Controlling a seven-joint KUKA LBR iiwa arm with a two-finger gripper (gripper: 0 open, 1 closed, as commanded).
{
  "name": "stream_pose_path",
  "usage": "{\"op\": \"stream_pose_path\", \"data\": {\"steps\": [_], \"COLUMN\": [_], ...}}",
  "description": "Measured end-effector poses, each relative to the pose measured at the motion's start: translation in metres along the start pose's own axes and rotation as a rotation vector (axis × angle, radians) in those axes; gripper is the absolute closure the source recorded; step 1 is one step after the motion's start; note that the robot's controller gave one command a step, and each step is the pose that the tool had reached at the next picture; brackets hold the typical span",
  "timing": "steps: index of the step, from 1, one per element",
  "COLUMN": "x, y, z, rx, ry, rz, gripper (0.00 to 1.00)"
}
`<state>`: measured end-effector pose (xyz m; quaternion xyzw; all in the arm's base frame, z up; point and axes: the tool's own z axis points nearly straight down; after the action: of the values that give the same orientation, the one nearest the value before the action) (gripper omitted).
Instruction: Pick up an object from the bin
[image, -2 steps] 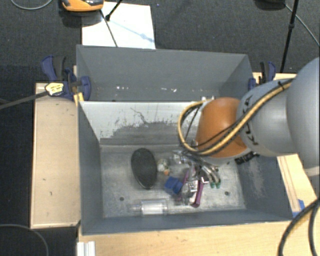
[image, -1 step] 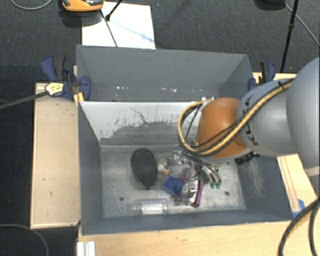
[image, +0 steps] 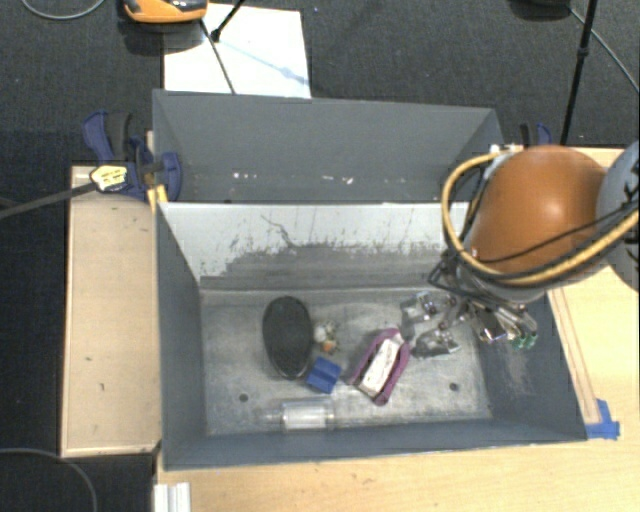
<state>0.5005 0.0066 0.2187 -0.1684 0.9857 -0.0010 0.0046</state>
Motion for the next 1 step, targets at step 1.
{"op": "stream_pose_path", "data": {"steps": [1], "x": [0.0005], "y": [0.0014], "z": [0.0034], "rx": [-0.003], "ry": [0.006], "rz": [0.000], "gripper": [0.00]}}
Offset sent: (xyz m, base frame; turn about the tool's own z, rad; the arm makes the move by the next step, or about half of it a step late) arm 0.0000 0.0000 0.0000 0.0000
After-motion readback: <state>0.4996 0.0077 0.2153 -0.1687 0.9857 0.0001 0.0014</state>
